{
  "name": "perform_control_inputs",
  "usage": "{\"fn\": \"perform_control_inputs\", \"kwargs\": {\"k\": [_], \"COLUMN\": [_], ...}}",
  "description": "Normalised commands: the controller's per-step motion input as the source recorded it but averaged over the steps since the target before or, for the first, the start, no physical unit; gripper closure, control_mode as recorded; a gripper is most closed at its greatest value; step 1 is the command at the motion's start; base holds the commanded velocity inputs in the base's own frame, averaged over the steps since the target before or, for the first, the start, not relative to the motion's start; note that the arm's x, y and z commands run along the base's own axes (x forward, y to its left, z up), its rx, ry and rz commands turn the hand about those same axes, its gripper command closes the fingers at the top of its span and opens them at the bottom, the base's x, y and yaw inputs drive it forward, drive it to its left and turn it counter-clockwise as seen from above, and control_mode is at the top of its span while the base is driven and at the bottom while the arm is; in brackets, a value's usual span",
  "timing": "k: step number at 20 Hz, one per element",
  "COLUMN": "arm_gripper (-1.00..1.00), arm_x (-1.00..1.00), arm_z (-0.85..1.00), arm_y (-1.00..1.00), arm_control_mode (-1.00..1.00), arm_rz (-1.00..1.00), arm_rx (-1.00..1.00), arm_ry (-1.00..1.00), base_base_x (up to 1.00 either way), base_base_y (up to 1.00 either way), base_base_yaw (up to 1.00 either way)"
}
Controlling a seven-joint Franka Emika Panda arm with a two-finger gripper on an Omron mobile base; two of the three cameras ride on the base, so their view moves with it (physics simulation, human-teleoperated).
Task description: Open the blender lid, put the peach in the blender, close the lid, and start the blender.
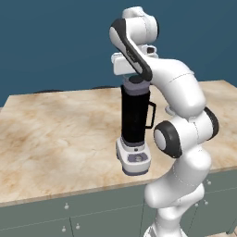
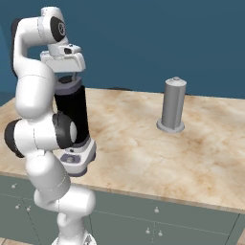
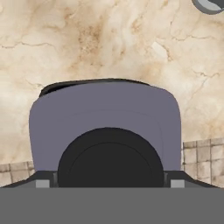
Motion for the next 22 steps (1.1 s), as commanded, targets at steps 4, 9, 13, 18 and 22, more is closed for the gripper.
{"fn": "perform_control_inputs", "kwargs": {"k": [4,9,13,18,22], "arm_gripper": [1.00,1.00,1.00,1.00,1.00], "arm_x": [0.07,0.08,0.01,0.00,0.00], "arm_z": [-0.05,-0.18,-0.19,-0.08,0.05], "arm_y": [0.00,0.00,0.00,0.00,0.00], "arm_control_mode": [-1.00,-1.00,-1.00,-1.00,-1.00], "arm_rz": [0.01,0.02,0.02,0.01,0.00], "arm_rx": [0.00,0.00,0.00,0.00,0.00], "arm_ry": [-0.06,-0.01,0.00,0.03,0.07], "base_base_x": [0.00,0.00,0.00,0.00,0.00], "base_base_y": [0.00,0.00,0.00,0.00,0.00], "base_base_yaw": [0.00,0.00,0.00,0.00,0.00]}}
